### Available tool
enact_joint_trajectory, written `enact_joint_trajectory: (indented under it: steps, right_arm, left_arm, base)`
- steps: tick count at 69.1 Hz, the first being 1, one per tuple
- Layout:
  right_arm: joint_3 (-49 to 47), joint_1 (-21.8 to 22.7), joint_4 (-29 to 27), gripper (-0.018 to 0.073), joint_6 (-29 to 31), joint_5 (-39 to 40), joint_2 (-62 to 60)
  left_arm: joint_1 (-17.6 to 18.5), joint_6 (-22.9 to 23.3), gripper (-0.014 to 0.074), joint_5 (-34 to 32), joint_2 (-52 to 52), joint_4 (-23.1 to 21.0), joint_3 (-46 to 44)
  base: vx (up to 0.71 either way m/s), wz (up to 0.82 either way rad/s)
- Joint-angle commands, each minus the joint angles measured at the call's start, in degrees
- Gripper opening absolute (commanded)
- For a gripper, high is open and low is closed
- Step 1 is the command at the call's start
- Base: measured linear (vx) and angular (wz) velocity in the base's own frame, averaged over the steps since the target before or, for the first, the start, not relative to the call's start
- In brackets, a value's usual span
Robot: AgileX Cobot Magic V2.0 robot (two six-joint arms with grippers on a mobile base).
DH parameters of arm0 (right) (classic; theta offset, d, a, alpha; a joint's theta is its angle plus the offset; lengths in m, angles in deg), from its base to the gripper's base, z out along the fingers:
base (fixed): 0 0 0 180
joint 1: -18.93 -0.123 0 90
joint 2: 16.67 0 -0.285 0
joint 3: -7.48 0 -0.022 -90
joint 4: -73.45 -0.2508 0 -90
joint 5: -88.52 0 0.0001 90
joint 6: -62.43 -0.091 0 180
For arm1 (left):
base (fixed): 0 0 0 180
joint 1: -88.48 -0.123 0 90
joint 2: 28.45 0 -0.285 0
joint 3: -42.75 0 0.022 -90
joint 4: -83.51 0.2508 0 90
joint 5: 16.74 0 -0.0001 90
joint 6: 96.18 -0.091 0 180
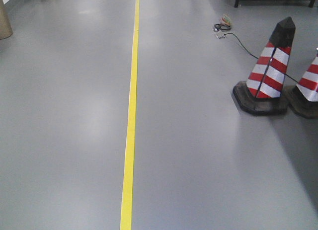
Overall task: Move and align brake pads A on conveyor
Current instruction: 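Drive the base past the striped cones toward the black conveyor belt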
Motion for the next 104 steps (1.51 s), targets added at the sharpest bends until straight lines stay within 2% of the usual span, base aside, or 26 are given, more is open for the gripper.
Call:
enact_joint_trajectory:
  steps: [1, 54, 104]
  right_arm:
    - [-1.52, 0.29, -0.04, -0.0002, 0.63, 5.52, 0.71]
    - [-1.52, 0.29, -0.04, -0.0002, 0.63, 5.52, 0.71]
    - [-1.52, 0.23, 0.01, -0.0002, 0.63, 5.54, 0.71]
  left_arm:
    - [0.17, 0.08, -0.0006, -5.60, 0.87, 0.53, -1.43]
    - [0.17, 0.08, -0.0006, -5.58, 0.87, 0.53, -1.43]
    - [0.17, 0.08, -0.0006, -5.58, 0.87, 0.53, -1.43]
  base:
    - [0.78, 0.00]
    - [0.71, 0.00]
    - [0.52, -0.04]
